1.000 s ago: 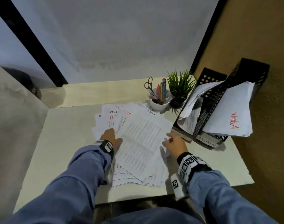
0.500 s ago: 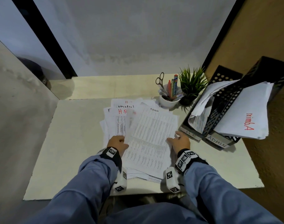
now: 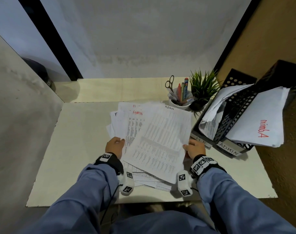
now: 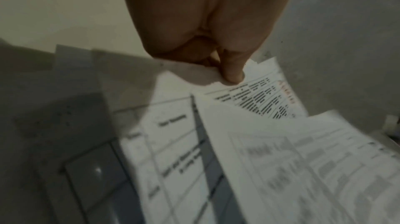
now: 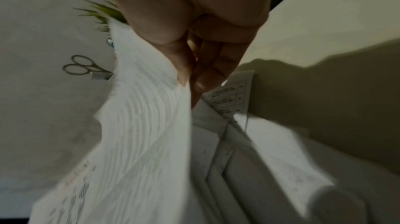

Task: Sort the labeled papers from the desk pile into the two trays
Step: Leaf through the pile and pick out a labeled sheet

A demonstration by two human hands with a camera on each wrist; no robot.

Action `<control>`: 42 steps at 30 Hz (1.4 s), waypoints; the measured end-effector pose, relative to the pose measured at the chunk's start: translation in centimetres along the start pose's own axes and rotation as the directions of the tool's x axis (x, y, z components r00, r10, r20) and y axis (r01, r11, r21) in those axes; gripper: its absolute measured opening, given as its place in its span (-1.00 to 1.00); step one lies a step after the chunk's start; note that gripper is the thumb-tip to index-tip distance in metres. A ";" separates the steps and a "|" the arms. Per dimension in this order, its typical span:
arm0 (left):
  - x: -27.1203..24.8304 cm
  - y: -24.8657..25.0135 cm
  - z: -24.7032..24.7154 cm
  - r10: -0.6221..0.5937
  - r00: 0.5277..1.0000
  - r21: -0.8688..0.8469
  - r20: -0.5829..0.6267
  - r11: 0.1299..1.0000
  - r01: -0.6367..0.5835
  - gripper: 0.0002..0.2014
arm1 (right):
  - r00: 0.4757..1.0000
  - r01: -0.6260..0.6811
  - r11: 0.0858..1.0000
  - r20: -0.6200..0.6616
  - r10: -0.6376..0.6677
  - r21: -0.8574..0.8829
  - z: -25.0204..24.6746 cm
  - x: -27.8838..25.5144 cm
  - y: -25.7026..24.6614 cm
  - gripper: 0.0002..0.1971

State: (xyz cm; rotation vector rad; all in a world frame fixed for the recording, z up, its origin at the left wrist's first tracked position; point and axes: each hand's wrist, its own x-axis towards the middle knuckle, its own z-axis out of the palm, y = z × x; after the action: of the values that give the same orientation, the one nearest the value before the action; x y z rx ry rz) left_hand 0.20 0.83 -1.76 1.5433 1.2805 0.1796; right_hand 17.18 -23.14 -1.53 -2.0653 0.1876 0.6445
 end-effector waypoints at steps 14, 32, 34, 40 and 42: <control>-2.0 1.7 -0.1 -0.026 0.988 -0.229 0.150 0.972 0.061 -0.54 | 0.989 -0.133 0.968 0.098 0.115 0.212 0.3 -1.4 -0.9 -0.64; -5.1 7.9 0.6 0.112 0.937 -0.257 0.330 0.966 -0.026 -0.59 | 0.988 0.041 0.928 0.126 -0.093 0.369 1.0 -2.9 -6.9 -0.83; -5.1 9.4 0.4 0.218 0.949 -0.312 0.228 0.940 -0.141 -0.73 | 0.965 0.216 0.908 0.060 -0.254 0.359 0.3 -4.1 -8.9 -0.91; -5.1 12.4 -0.9 0.406 0.891 -0.354 0.202 0.879 -0.321 -0.49 | 0.871 0.486 0.771 -0.149 -0.469 0.411 -0.6 -7.4 -11.9 -0.76; -4.8 11.1 -0.6 0.374 0.896 -0.297 0.238 0.907 -0.300 -0.48 | 0.890 0.443 0.806 -0.080 -0.450 0.392 -0.2 -8.0 -11.2 -0.84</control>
State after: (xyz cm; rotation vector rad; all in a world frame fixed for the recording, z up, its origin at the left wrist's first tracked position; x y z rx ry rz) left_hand 4.63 -0.88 9.42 1.4958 0.7181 0.3154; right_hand 14.60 -18.04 11.04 -1.6188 -0.1688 0.2952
